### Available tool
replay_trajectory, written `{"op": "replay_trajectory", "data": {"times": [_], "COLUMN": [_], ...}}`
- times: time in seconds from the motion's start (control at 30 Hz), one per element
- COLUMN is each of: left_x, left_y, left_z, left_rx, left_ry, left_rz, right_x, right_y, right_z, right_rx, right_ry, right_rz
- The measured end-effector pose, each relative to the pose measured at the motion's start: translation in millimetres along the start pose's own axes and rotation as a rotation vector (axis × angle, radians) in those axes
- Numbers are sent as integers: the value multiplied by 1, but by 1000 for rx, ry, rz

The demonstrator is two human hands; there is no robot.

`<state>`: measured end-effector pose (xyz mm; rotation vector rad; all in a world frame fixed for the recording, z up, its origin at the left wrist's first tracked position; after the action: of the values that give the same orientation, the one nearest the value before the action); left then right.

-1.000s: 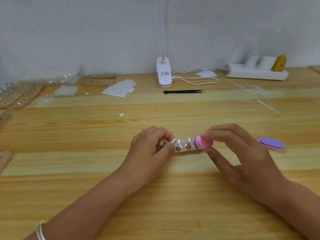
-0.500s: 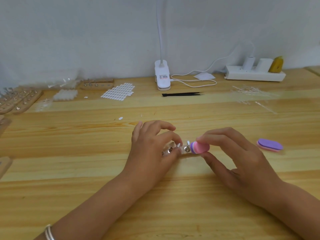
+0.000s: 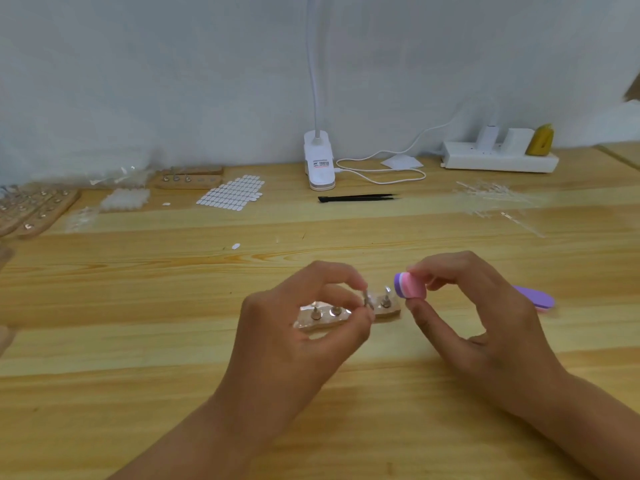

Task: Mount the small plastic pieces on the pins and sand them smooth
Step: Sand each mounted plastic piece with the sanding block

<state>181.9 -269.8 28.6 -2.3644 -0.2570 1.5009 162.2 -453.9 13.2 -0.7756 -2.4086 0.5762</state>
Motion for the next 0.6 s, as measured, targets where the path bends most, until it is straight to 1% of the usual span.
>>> {"op": "replay_trajectory", "data": {"times": [0.1,0.17,0.23,0.27,0.33,0.43,0.6], "left_x": [5,8,10,11,13,15,20], "left_y": [1,3,7,9,14,19,25], "left_z": [-2,-2,-1,0,2,4,6], "left_rx": [37,84,122,137,168,207,262], "left_ry": [-73,-108,-126,-136,-162,-200,-284], "left_rz": [132,212,232,233,257,319,438], "right_x": [2,6,14,19,28,36,32], "right_y": [-1,2,7,9,14,16,18], "right_z": [0,1,4,5,5,2,0], "right_rx": [-14,-16,8,32,85,132,89], "right_ry": [59,103,109,98,77,11,50], "right_rz": [-87,-229,-345,-365,-363,-269,-118]}}
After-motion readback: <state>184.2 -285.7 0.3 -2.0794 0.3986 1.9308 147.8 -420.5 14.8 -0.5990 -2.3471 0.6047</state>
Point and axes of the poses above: each hand's wrist, its own z-axis away from the middle knuckle, its own y-axis out of the palm, x = y × z, the point moved 7 cm from there along -z, towards the middle knuckle, and after that the axes turned 7 degrees about -y, right-handed, at the moved point
